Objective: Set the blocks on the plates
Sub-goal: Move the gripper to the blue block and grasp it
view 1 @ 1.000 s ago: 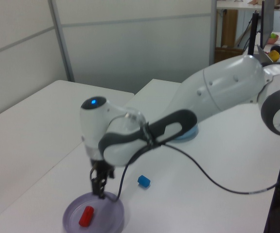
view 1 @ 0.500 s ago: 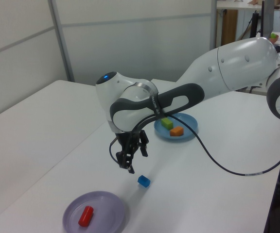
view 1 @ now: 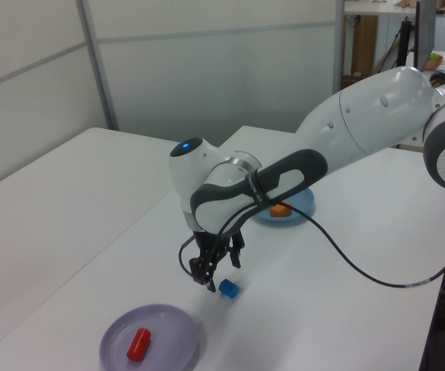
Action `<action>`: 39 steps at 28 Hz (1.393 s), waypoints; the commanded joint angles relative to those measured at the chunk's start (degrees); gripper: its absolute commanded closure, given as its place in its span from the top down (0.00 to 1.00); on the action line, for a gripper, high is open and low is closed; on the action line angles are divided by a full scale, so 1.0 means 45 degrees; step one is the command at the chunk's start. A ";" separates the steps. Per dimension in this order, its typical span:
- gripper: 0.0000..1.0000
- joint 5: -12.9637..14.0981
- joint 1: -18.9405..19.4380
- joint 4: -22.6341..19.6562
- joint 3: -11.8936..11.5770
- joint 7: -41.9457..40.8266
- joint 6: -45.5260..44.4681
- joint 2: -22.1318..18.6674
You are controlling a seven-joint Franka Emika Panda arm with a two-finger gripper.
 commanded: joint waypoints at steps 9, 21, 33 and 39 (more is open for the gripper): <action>0.64 -0.0016 0.0202 -0.0766 -0.0057 -0.0120 0.0823 -0.0104; 0.43 -0.0192 0.0202 -0.0961 -0.0057 -0.0120 0.0764 -0.0084; 0.38 -0.0172 0.0105 -0.0805 -0.0057 -0.0178 0.0276 -0.0220; 0.40 -0.0016 0.0182 -0.0161 0.0079 -0.0023 0.0061 -0.0728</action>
